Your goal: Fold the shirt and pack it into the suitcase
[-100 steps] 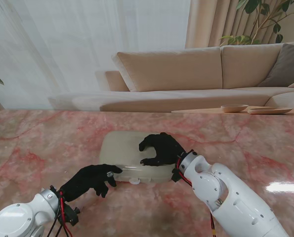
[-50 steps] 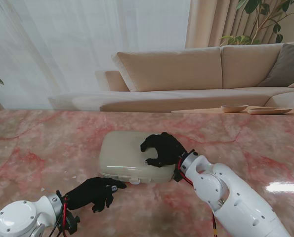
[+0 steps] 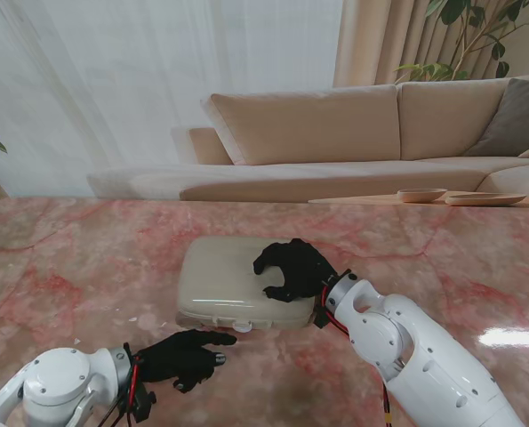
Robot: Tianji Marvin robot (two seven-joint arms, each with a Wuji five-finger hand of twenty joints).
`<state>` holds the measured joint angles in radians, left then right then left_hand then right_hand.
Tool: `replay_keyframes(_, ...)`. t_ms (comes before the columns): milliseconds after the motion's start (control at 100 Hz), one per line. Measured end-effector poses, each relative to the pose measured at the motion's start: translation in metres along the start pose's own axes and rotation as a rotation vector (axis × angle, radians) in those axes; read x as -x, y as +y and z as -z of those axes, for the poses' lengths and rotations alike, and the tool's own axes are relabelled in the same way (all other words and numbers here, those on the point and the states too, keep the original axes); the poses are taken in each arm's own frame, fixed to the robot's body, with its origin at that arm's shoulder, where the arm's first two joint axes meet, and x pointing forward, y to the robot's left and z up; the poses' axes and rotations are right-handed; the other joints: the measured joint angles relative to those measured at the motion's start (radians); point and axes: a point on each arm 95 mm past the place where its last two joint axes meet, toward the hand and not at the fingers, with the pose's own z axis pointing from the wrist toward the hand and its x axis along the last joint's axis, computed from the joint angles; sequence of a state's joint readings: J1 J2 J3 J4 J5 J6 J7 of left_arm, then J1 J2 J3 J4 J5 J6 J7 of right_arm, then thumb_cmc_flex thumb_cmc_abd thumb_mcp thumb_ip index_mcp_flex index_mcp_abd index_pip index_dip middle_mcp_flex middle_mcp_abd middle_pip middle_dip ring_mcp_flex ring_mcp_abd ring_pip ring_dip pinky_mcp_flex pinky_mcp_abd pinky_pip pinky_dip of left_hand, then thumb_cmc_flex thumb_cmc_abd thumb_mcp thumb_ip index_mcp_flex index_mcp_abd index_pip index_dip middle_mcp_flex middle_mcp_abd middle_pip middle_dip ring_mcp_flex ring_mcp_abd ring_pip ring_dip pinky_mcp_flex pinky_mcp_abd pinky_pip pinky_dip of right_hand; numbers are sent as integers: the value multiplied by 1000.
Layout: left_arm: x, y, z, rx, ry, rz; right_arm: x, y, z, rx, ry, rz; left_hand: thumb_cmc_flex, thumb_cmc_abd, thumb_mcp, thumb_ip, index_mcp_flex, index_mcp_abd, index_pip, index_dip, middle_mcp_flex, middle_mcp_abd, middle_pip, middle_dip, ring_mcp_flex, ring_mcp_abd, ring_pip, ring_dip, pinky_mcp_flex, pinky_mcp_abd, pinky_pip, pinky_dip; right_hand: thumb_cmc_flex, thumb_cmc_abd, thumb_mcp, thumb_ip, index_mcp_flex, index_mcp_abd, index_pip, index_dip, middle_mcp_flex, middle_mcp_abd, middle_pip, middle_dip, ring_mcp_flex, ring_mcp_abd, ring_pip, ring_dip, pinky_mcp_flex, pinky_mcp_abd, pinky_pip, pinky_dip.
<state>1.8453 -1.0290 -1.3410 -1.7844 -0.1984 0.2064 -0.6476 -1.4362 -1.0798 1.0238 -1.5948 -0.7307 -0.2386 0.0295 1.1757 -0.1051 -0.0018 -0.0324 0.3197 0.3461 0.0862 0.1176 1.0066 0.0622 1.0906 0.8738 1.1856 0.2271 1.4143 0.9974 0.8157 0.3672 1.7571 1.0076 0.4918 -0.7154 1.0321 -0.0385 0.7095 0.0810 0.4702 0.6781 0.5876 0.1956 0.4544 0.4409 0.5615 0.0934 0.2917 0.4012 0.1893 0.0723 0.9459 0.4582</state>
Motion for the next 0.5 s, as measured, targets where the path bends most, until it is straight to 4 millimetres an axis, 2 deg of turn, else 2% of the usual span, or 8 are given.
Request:
replay_keyframes(90, 3, 0, -3, 5, -14, 14, 0, 0, 0, 0, 0, 0, 1, 0, 0, 0, -4, 17, -2, -1, 0, -5, 9, 1, 0, 0, 0, 0, 0, -2, 1, 0, 0, -10, 0, 0, 0, 0, 0, 0, 0, 0, 0, 0, 0, 0, 0, 0, 0, 0, 0, 0)
replay_keyframes(280, 9, -1, -7, 7, -41, 46, 0, 0, 0, -1, 0, 0, 2, 0, 21, 2, -16, 20, -9, -13, 0, -7, 10, 1, 0, 0, 2, 1, 0, -2, 2, 0, 0, -10, 0, 0, 0, 0, 0, 0, 1, 0, 0, 0, 0, 0, 0, 0, 0, 0, 0, 0)
replay_keyframes(500, 16, -5, -14, -45, -40, 118, 0, 0, 0, -3, 1, 0, 18, 0, 41, 3, -27, -8, -15, -15, -1, -5, 10, 1, 0, -1, 11, 11, 0, -2, 3, 0, 0, -10, 0, 0, 0, 0, 0, 0, 1, 0, 0, 0, 0, 0, 0, 0, 0, 0, 0, 0)
